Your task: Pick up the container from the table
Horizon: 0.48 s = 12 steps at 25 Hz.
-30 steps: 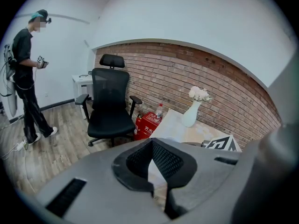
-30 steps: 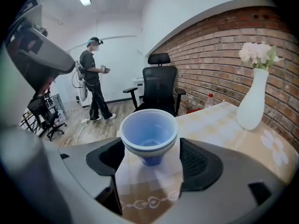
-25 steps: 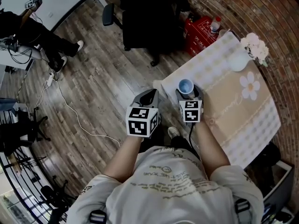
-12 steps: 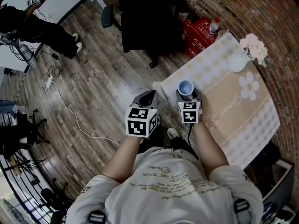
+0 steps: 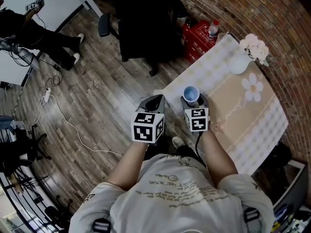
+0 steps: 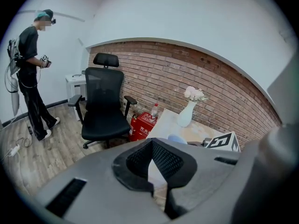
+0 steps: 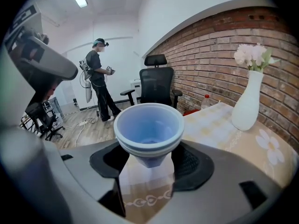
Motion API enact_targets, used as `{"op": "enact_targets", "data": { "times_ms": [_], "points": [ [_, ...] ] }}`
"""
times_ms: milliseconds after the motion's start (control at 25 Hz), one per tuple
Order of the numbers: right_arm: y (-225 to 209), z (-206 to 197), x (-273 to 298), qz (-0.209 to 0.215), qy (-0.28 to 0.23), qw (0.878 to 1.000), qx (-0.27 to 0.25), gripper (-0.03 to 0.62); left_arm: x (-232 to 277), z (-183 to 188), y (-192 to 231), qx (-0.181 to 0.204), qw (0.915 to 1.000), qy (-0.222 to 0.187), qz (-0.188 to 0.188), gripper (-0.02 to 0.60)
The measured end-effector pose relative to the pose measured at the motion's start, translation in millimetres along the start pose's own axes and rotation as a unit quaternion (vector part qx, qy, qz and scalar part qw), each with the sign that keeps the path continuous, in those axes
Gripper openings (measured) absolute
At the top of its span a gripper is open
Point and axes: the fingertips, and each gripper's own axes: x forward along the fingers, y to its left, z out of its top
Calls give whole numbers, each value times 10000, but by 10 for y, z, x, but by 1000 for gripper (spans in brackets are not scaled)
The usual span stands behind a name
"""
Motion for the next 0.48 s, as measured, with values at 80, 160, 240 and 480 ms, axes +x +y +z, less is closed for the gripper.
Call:
{"op": "enact_targets", "data": {
  "times_ms": [80,160,240,480],
  "points": [
    [-13,52,-74,-29,-61,10000,4,281,-2,35,-40,28,10000,-29,-62,2],
    [-33,113,-155,-81,-107,9999,-1,281,0,71,-85,66,9999,-56,-125,2],
    [-59,197,-251,-155,-160,9998,-9,281,12,109,-133,108,9997,-87,-188,2],
    [-104,566,-580,-320,-524,9981,73,281,20,235,-265,246,9989,-192,-355,2]
  ]
}}
